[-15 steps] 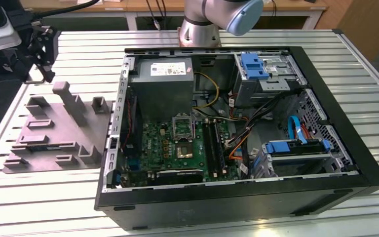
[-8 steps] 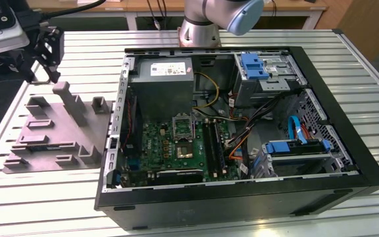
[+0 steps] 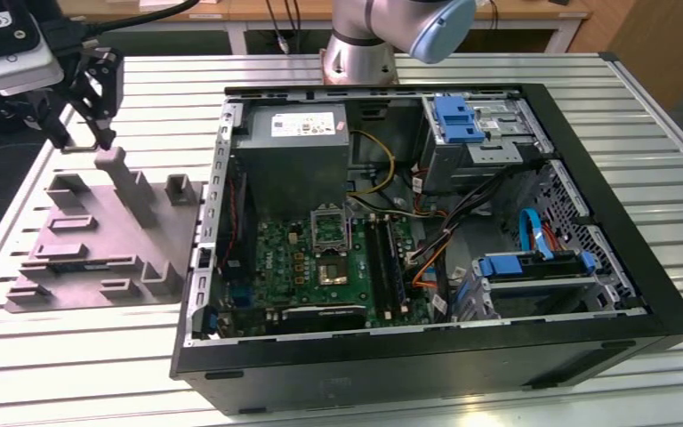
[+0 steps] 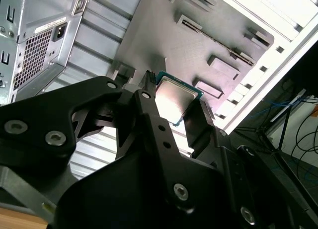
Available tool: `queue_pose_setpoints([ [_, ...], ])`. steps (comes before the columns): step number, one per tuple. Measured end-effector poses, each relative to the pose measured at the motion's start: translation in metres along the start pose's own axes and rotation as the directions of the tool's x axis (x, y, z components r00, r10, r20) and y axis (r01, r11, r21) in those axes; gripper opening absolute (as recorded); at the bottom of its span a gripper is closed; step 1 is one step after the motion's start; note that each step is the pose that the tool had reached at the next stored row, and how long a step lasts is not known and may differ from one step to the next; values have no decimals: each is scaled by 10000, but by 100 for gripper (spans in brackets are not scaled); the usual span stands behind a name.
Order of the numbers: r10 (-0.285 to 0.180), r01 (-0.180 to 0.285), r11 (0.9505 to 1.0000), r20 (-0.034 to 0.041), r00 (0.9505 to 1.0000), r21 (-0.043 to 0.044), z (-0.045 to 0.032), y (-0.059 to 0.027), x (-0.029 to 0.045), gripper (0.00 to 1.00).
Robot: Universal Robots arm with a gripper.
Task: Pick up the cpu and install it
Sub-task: 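Pick up the cpu and move it towards the insertion slot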
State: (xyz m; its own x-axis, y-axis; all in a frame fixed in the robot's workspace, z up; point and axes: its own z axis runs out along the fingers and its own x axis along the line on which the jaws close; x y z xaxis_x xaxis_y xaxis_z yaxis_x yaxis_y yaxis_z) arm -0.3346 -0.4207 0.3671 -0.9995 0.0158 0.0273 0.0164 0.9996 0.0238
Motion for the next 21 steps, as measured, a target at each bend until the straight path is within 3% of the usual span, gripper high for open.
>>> queue_pose_setpoints([
  [21,1,-1,10000,0,10000,1,-3,2,-125,47],
])
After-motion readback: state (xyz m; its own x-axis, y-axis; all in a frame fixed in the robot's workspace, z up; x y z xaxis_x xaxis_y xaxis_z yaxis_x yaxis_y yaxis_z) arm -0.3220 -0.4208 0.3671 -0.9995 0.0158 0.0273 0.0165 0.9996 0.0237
